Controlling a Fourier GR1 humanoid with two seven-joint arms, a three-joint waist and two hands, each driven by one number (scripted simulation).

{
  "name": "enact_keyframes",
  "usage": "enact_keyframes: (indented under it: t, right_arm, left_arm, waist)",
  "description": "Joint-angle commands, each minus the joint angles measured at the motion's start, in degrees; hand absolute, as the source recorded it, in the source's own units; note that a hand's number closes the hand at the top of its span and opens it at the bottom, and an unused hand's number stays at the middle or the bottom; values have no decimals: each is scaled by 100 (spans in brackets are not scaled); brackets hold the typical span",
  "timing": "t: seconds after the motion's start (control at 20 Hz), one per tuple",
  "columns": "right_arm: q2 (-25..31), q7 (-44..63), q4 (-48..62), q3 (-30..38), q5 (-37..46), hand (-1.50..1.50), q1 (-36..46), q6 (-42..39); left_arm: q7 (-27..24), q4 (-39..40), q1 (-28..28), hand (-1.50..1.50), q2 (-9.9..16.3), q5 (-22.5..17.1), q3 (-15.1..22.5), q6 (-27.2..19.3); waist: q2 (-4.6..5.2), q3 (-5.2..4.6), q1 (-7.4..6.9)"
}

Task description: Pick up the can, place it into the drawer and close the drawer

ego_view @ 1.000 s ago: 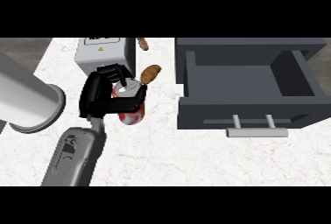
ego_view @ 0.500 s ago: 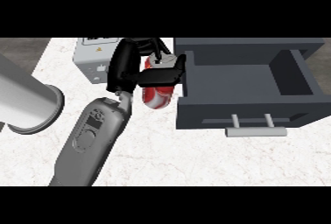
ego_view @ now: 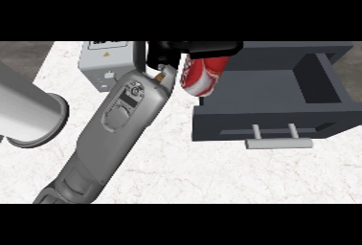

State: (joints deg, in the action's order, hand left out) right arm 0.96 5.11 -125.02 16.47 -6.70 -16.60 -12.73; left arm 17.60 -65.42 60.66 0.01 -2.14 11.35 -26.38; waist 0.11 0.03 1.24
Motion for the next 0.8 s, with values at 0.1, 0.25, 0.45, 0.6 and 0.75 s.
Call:
enact_keyframes:
  t: [0.1,0.25,0.45,0.6,0.75]
  right_arm:
    - [96,535,-176,49,-94,-150,452,242]
    - [-89,112,-177,-235,79,-150,-106,-32]
    - [259,673,-115,26,-84,-150,662,212]
    - [31,33,162,-4,55,-150,218,34]
    - [147,97,283,25,-86,-150,442,-31]
  left_arm:
    - [-252,1059,839,150,-1,-315,-237,109]
    - [-149,1753,1581,150,-1,-452,-222,-184]
    - [-591,2260,1587,150,-1,-1015,460,-555]
    - [-361,2722,2210,150,-1,-980,263,-454]
    - [-626,2892,2243,150,-1,-1462,828,-803]
  waist:
    - [12,-2,-8]
    - [19,2,89]
    - [43,1,140]
    - [31,6,125]
    - [47,9,222]
